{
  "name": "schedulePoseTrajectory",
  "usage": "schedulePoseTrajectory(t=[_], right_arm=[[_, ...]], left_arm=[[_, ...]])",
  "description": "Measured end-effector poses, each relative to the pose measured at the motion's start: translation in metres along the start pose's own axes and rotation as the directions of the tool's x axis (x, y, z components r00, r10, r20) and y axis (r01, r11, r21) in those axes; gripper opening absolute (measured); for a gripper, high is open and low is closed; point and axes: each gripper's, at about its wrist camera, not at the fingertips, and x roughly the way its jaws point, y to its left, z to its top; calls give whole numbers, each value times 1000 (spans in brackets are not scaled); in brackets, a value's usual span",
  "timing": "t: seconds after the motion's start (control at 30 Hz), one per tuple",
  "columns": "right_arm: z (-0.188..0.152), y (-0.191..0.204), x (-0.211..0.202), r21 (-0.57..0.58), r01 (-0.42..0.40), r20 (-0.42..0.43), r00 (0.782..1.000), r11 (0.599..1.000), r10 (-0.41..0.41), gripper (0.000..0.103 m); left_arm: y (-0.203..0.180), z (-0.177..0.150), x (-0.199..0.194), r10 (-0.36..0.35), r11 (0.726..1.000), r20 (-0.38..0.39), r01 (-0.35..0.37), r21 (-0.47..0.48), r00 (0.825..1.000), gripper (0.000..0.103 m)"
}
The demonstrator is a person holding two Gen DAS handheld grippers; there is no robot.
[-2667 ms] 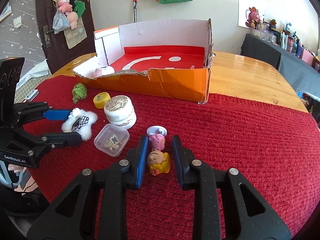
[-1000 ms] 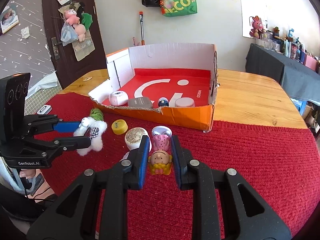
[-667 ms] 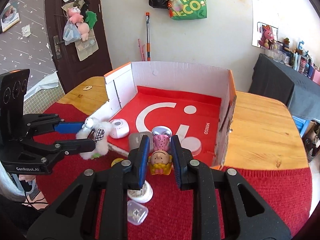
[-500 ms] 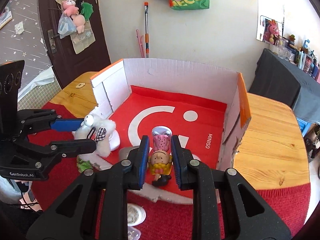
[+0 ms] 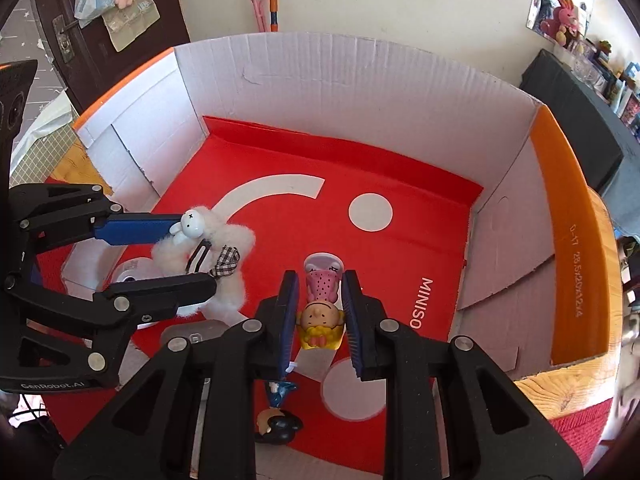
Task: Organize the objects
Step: 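Carry the bunny plush and doll into the box with both tools, then lower and open left tool releasing the bunny while right tool releases the doll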
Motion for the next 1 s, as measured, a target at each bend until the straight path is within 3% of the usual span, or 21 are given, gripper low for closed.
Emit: schedulePoseTrajectory(t=[0.27, 1.0], right_arm=[[1, -6, 10, 10, 6, -55, 998, 1000, -6, 21], [-2, -15, 9, -3, 16, -89, 996, 1000, -17, 21]], left_arm=[[7, 1, 16, -8, 1000, -52, 6, -24, 999, 40], [9, -1, 19, -20, 999, -81, 18, -28, 997, 42]])
